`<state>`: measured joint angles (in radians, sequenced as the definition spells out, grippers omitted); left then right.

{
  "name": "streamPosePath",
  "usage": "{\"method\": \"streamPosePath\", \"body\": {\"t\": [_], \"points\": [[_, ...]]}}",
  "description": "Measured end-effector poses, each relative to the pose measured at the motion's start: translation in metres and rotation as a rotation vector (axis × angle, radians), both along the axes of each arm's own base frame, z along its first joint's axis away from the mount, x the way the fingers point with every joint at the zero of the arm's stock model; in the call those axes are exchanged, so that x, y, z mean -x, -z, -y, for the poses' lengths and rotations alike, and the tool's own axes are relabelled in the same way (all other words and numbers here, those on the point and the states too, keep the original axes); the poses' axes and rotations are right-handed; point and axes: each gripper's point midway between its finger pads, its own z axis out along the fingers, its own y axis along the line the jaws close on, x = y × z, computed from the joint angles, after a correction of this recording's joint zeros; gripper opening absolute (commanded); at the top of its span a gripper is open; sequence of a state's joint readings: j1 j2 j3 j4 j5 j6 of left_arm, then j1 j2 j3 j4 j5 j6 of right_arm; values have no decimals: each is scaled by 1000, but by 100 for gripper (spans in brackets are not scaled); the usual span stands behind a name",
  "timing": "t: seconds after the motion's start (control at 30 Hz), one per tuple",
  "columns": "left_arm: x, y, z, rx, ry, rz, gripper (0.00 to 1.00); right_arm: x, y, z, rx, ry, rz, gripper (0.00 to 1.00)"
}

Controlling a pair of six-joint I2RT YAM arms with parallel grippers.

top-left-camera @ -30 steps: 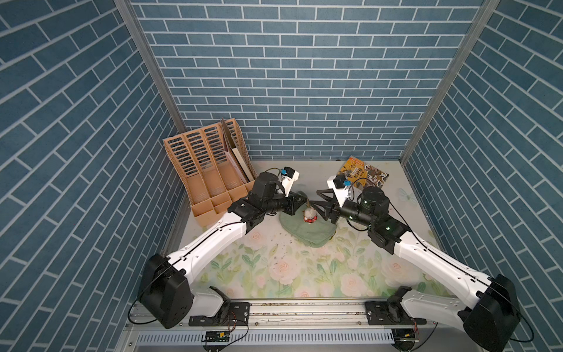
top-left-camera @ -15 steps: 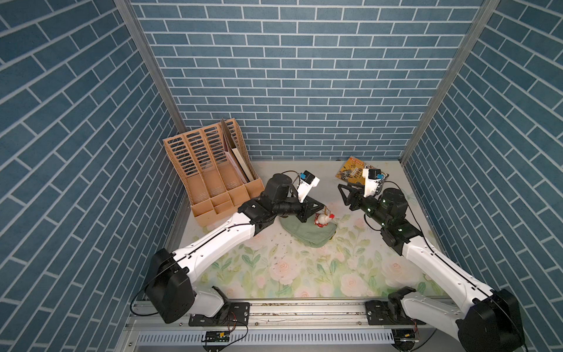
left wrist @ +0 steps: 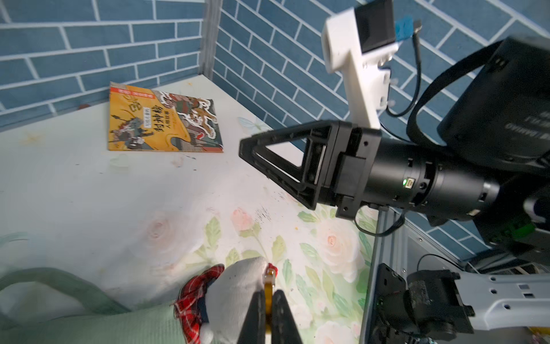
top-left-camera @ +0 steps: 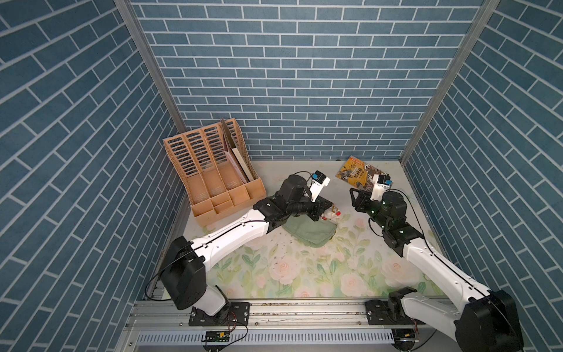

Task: Remove the decoration from the bag
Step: Place the decoration item at the center of the board.

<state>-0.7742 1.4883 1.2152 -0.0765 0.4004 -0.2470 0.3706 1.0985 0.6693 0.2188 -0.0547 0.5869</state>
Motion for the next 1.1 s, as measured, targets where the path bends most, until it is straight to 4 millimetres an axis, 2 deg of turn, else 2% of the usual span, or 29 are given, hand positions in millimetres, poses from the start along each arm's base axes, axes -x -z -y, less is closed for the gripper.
{"method": "streamPosePath", "body": {"t": [0.07,0.2,0.3,0.37,0.43,0.5,0.7,0.77,0.87,1.1], "points": [[-8,3,-27,-8,-70,-6,0,2,17,-1,-4,15,-63,46],[-32,14,-110,-46,-293,-43,0,17,53,-14,1,22,-185,49],[-44,18,-167,-67,-445,-68,0,30,72,-28,4,15,-257,54],[-46,20,-194,-70,-512,-78,0,36,81,-35,-4,13,-295,58],[-47,27,-212,-78,-558,-93,0,42,89,-39,-21,16,-326,61],[-48,42,-226,-95,-592,-121,0,47,97,-41,-39,24,-362,62],[-44,112,-249,-180,-654,-268,0,57,123,-43,-85,52,-462,62],[-45,123,-254,-198,-669,-291,0,60,130,-42,-105,62,-487,62],[-49,125,-257,-207,-680,-284,0,61,134,-43,-123,69,-506,62],[-69,150,-265,-281,-718,-282,3,61,148,-52,-172,64,-549,59]]}}
